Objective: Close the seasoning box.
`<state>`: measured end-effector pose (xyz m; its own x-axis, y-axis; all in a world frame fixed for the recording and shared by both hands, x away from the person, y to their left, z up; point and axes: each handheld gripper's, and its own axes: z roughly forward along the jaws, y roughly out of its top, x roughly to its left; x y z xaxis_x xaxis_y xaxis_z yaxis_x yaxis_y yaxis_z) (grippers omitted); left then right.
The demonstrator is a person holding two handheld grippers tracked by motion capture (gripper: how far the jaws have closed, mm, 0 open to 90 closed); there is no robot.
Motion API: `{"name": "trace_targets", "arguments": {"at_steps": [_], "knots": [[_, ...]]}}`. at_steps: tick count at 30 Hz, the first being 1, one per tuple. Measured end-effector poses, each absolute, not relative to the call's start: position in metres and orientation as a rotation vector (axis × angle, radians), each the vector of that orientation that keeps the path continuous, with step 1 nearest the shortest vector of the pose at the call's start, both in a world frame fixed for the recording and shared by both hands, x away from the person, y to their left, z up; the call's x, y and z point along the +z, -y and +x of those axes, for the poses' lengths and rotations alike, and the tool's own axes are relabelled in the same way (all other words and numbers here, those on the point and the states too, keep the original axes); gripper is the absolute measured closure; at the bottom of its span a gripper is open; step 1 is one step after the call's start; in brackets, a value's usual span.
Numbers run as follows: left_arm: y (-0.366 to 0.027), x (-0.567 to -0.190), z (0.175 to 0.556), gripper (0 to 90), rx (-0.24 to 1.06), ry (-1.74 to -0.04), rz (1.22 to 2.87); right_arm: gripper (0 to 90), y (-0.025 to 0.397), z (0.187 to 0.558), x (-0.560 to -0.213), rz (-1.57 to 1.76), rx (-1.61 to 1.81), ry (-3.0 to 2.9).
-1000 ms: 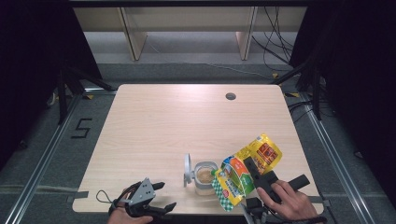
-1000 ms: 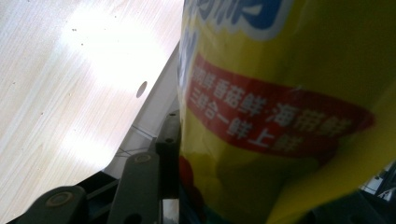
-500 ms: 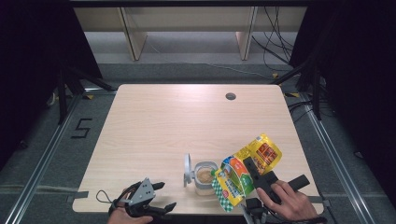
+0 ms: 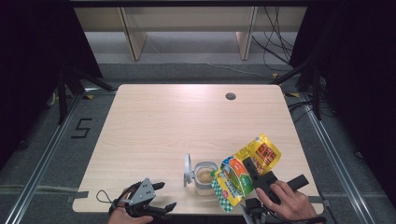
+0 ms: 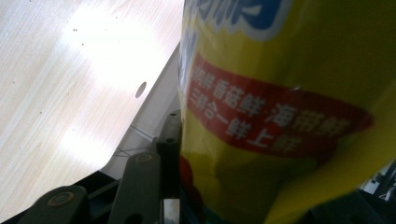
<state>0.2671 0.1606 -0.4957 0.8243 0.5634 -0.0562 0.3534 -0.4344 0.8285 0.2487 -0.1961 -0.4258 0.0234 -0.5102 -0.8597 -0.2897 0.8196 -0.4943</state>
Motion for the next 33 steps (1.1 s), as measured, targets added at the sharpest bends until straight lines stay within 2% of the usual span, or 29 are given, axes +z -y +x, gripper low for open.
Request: {"name": "trace_targets", "arguments": {"at_steps": [33], "knots": [[-0.1607, -0.4958, 0.2669, 22.1, 0.294, -0.677, 2.063, 61.9, 0.1981, 0.2487, -0.4256, -0.631, -0.163, -1.579]]}}
